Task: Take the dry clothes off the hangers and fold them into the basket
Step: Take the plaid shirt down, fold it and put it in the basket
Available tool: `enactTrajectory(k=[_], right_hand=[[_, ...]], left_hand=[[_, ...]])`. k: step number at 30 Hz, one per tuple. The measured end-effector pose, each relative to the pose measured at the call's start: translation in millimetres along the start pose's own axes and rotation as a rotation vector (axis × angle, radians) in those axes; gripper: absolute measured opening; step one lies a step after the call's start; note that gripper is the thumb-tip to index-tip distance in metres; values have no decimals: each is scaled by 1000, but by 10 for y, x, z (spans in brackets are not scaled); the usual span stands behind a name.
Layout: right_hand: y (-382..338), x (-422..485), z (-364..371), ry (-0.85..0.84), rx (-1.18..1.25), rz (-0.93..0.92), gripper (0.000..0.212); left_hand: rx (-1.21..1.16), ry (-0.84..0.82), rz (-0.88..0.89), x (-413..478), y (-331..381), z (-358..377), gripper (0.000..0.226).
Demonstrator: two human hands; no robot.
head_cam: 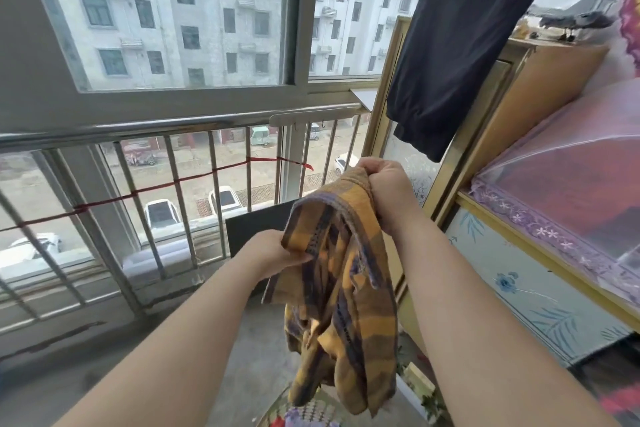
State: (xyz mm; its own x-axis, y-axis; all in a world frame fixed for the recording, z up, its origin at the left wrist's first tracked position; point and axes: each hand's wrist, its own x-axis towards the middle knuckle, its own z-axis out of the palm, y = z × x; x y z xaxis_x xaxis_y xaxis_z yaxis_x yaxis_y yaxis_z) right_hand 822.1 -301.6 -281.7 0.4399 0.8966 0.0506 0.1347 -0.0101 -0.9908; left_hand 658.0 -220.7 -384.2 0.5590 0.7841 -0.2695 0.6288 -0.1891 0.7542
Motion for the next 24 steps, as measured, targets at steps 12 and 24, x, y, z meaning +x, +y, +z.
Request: enactTrajectory(k=[12, 24], right_hand=[[321, 56, -233, 238, 158, 242, 40], [518, 53, -138, -45, 435, 272, 32]], left_hand=[[-916, -188, -104, -165, 828, -283, 20], [-4, -223, 387, -205, 1133, -304, 54]])
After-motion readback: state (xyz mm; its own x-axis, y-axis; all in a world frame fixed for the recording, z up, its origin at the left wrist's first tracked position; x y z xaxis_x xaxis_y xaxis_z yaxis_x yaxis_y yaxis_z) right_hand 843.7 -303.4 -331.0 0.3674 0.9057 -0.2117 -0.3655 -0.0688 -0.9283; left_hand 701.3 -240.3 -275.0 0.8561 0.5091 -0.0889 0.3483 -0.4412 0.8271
